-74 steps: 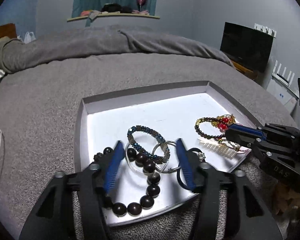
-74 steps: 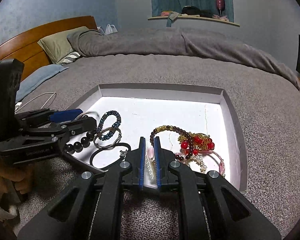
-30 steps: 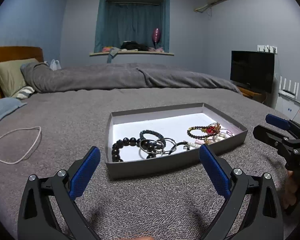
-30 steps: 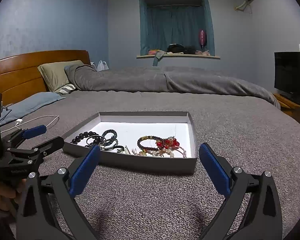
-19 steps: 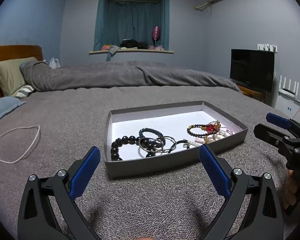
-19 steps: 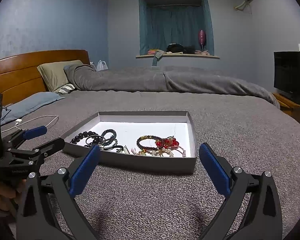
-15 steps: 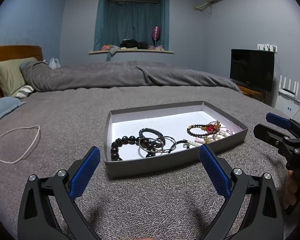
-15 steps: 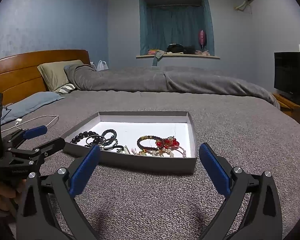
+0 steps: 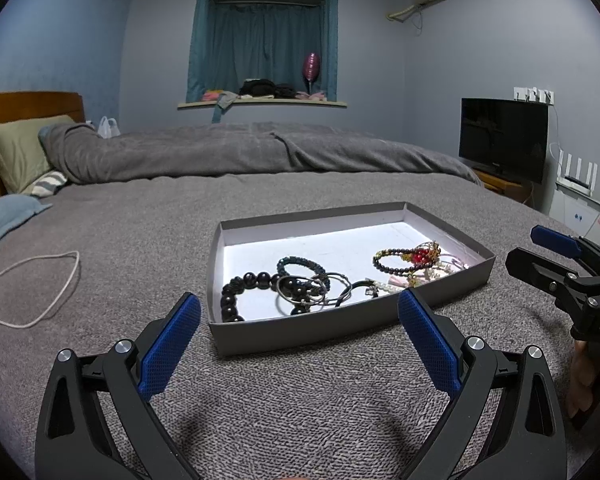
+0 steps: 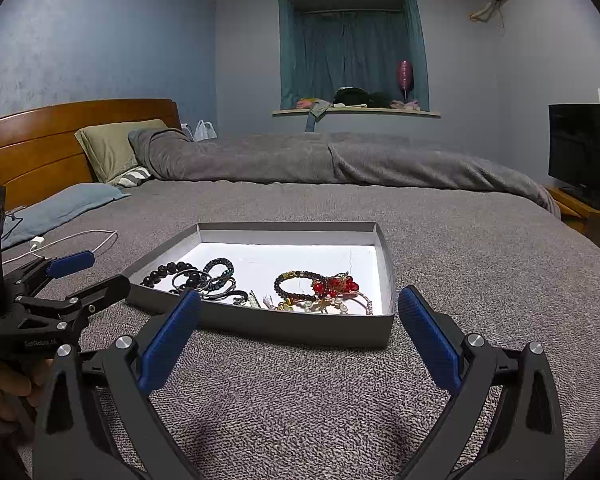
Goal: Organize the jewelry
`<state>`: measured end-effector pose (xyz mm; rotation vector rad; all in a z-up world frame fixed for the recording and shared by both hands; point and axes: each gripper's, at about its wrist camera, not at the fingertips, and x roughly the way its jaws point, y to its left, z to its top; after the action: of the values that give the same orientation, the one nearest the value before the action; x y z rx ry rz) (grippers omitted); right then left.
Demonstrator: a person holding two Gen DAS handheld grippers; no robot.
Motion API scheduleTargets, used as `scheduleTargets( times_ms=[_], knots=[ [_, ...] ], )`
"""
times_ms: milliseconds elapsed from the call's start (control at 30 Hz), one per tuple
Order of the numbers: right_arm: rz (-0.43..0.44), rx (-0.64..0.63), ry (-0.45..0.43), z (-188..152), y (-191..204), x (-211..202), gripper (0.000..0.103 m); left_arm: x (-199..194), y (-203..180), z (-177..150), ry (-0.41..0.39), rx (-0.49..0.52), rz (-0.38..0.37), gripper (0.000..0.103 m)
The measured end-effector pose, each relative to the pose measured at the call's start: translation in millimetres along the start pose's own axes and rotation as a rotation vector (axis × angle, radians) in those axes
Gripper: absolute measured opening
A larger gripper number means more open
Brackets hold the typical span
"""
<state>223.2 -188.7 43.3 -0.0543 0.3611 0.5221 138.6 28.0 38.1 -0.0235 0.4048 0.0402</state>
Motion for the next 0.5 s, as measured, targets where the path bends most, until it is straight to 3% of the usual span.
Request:
scheduleTargets(
  times_ms=[500],
  knots=[
    [0.000,0.000,0.002,-0.4,0.7,1.8,0.097,0.9,-0.6,-0.3,0.000,0.002,-0.001,0.098]
  ],
)
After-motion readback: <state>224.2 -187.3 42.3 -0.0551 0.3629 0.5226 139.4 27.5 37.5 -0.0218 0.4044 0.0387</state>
